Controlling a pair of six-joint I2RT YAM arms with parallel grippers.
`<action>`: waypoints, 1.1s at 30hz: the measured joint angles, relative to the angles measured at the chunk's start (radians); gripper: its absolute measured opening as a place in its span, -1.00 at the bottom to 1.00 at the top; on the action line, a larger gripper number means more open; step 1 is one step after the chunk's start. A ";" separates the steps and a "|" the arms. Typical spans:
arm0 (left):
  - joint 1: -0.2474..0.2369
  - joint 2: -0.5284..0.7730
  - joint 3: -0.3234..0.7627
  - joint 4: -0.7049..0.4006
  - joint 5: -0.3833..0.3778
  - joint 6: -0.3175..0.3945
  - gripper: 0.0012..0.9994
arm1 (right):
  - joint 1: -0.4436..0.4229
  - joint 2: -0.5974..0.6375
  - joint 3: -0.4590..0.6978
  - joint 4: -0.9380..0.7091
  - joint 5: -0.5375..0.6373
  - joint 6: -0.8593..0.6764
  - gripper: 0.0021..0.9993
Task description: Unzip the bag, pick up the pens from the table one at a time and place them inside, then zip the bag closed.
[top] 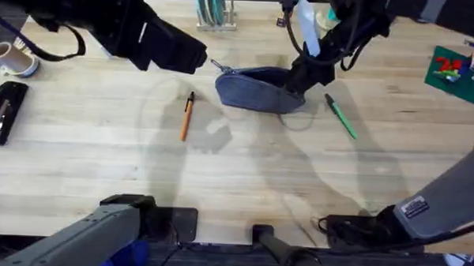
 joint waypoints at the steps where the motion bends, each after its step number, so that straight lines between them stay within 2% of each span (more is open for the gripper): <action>1: 0.000 0.000 0.000 0.000 0.000 0.000 0.99 | 0.000 0.000 0.000 0.000 0.000 0.000 -0.94; 11: 0.000 0.000 0.000 0.000 0.000 0.000 0.99 | 0.000 0.000 0.000 0.000 -0.003 0.000 -0.94; 14: 0.000 0.000 0.000 0.000 0.000 0.000 0.99 | 0.000 0.000 0.000 0.000 -0.004 0.000 -0.79; 16: 0.000 0.000 0.000 0.000 0.000 0.000 0.99 | 0.000 0.000 0.000 0.000 -0.007 -0.001 -0.44; 20: 0.000 0.000 0.000 0.000 0.000 0.000 0.99 | 0.000 0.000 0.000 0.003 -0.010 -0.003 0.73; 21: 0.000 0.000 0.000 0.000 0.000 0.000 0.99 | 0.000 0.000 0.000 0.003 -0.011 -0.005 0.92; 23: 0.000 0.000 0.000 0.000 0.000 0.000 0.99 | 0.000 0.000 0.000 0.001 -0.014 -0.006 0.99; 33: 0.000 0.000 0.000 0.000 0.000 0.000 0.99 | 0.000 0.000 0.000 0.000 -0.014 -0.006 0.99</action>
